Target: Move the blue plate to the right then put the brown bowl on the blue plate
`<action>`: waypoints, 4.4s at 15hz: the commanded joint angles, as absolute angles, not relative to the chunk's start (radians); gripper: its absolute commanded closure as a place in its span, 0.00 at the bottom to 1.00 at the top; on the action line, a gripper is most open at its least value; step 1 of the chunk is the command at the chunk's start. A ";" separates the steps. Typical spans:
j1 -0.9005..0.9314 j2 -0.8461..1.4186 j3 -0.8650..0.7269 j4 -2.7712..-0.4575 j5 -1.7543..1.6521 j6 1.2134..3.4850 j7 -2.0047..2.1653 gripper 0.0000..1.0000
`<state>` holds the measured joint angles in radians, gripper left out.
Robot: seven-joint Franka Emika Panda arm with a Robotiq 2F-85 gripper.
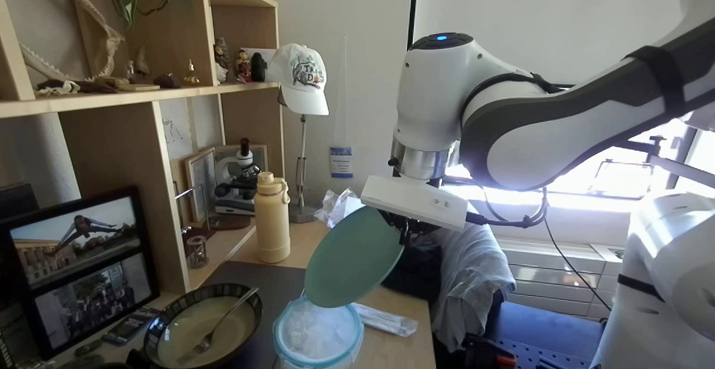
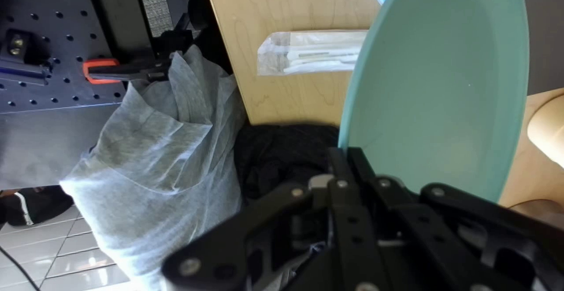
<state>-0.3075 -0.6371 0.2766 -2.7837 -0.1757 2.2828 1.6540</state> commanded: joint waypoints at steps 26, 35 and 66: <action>-0.601 -0.150 0.244 -2.729 -0.696 2.851 2.554 0.98; -0.712 -0.060 0.244 -2.682 -0.740 2.876 2.600 0.98; -0.778 -0.245 0.297 -2.762 -0.634 2.666 2.500 0.00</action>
<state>-0.7740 -0.1733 0.3086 -2.7284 -0.6444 2.7465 2.5306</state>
